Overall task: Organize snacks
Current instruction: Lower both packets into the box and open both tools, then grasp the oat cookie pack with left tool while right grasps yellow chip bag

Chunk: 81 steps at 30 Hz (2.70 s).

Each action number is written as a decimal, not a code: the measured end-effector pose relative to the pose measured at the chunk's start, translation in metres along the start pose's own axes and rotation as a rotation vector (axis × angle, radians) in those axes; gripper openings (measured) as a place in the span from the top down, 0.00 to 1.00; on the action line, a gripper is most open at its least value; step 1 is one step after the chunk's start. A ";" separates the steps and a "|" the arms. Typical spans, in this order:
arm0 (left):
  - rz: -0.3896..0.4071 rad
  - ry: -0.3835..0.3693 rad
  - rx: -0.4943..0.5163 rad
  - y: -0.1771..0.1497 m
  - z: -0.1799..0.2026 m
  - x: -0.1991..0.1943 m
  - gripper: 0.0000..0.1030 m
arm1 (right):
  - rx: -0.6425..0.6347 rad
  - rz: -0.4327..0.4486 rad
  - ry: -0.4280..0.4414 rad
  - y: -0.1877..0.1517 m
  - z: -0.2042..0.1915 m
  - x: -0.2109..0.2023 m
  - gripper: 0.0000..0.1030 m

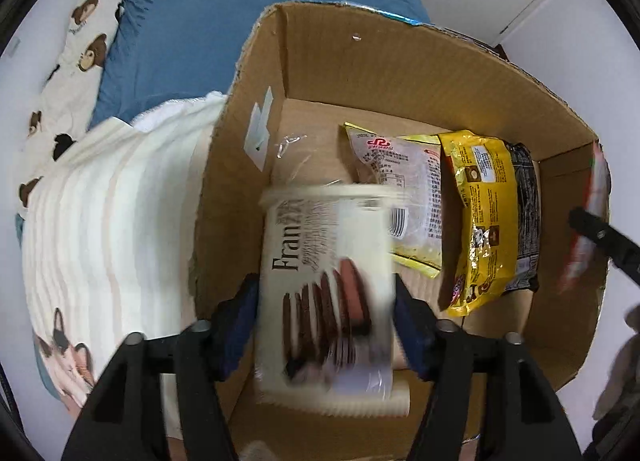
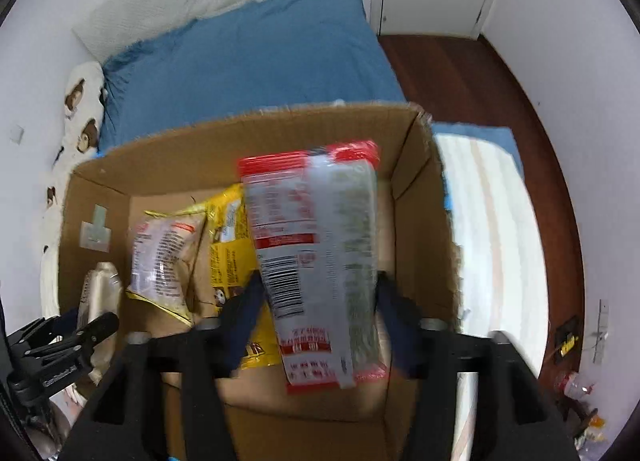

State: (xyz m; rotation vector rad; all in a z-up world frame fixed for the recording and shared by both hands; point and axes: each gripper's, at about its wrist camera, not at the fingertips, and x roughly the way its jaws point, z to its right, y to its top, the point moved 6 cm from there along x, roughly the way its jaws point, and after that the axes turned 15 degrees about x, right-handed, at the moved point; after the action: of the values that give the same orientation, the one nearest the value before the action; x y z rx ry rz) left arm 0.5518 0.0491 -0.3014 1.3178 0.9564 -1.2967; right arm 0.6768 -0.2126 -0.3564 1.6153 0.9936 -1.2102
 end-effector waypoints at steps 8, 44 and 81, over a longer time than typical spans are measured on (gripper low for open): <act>0.026 0.012 0.042 0.008 0.014 -0.004 0.06 | -0.011 -0.009 -0.004 -0.006 0.000 0.005 0.05; 0.448 0.177 0.101 -0.121 0.064 -0.149 0.06 | -0.063 0.283 0.179 -0.172 0.025 -0.163 0.05; -0.001 0.110 0.114 -0.179 0.065 0.075 0.49 | 0.145 -0.155 0.104 -0.283 0.142 0.022 0.51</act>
State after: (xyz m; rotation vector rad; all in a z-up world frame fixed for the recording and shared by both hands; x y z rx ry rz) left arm 0.3729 0.0085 -0.3920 1.4900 0.9706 -1.3064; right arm 0.3767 -0.2571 -0.4485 1.7554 1.1365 -1.3402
